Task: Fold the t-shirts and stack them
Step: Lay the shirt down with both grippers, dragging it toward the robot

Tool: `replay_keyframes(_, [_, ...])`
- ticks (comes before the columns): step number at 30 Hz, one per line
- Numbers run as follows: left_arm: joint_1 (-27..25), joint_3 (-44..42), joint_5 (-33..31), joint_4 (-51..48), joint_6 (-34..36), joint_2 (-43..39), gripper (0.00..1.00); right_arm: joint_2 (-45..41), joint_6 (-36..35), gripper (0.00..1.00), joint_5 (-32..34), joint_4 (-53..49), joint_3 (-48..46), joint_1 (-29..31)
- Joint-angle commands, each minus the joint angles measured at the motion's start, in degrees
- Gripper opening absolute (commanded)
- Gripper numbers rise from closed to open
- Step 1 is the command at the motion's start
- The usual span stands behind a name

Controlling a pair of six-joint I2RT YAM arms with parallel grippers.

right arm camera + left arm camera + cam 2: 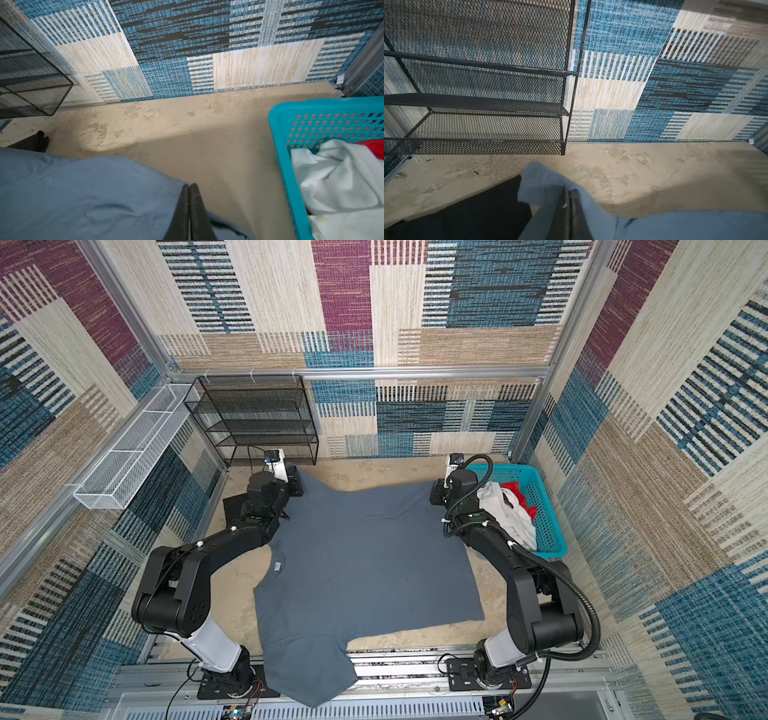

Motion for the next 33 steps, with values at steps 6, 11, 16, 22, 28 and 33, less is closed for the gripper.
replay_keyframes(6, [-1.9, 13.4, -5.6, 6.8, 9.8, 12.5, 0.0, 15.0, -0.6, 0.0, 9.8, -0.4, 15.5, -1.1])
replay_keyframes(11, [-4.0, 24.6, -9.7, 5.0, 16.5, 19.9, 0.0, 22.8, -0.4, 0.0, 12.4, -1.4, 24.4, -1.4])
replay_keyframes(16, [-5.6, 30.2, -15.3, 3.2, 22.7, 25.4, 0.0, 28.2, -1.2, 0.0, 14.2, -2.2, 29.0, -1.4])
replay_keyframes(22, [-6.8, 30.3, -19.9, 1.1, 27.9, 24.9, 0.4, 28.8, -2.9, 0.45, 12.5, -2.7, 31.2, -1.4])
replay_keyframes(28, [-7.0, 21.3, -19.7, -7.9, 21.7, 12.3, 0.75, 20.2, -4.7, 0.96, 15.5, -4.2, 27.5, 0.5])
replay_keyframes(33, [-7.3, 12.7, -9.4, -31.2, 5.2, -3.3, 0.77, 11.7, -1.6, 0.98, 11.7, -12.4, 22.0, 3.6])
